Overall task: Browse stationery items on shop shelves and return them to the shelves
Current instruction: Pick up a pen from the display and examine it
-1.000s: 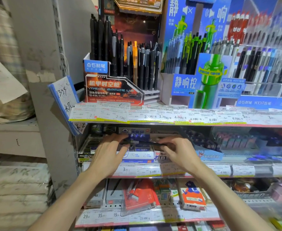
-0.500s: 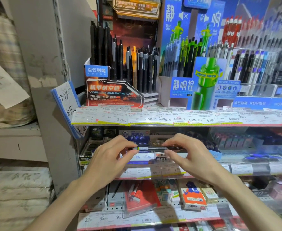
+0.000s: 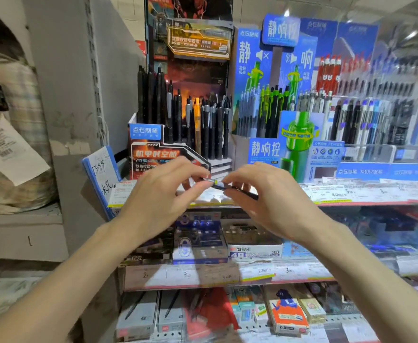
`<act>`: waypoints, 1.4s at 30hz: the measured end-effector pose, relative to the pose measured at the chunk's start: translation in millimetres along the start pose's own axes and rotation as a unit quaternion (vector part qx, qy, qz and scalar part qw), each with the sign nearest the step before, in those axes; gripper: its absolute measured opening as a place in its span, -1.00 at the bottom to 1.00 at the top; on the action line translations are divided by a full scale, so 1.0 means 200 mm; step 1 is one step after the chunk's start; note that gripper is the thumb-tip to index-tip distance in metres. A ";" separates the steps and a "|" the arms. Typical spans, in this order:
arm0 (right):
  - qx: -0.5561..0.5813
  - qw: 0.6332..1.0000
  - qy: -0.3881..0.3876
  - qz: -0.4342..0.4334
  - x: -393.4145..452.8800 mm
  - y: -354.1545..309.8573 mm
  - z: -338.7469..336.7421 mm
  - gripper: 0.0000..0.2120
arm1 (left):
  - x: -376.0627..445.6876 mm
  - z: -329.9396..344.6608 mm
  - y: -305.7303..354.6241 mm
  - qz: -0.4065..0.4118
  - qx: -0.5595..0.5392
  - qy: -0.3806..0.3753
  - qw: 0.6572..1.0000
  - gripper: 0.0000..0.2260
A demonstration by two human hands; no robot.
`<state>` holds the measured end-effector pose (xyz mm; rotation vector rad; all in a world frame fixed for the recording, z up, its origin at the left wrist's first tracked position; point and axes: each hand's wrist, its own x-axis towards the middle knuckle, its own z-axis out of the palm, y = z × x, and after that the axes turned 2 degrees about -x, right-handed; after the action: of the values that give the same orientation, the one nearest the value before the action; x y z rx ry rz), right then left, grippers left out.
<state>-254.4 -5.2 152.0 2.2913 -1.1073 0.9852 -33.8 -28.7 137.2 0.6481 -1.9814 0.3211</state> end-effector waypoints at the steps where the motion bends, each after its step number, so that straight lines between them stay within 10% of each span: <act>1: -0.002 1.000 0.002 0.015 0.03 0.01 -0.01 -0.88 | 0.03 -0.01 -0.03 0.002 0.020 0.011 1.000 -0.81; 18: 0.241 0.913 0.226 0.240 0.50 0.07 0.16 -0.78 | 0.16 0.04 -0.25 -0.024 0.205 -0.031 0.978 -0.65; 42: 0.064 0.949 0.084 0.297 0.60 0.04 0.23 -0.85 | 0.15 0.06 -0.26 -0.044 0.176 -0.007 0.983 -0.65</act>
<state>-188.8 -99.3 210.8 1.9413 -1.7485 1.4748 -23.8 -85.4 154.9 0.9597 -1.9196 0.6222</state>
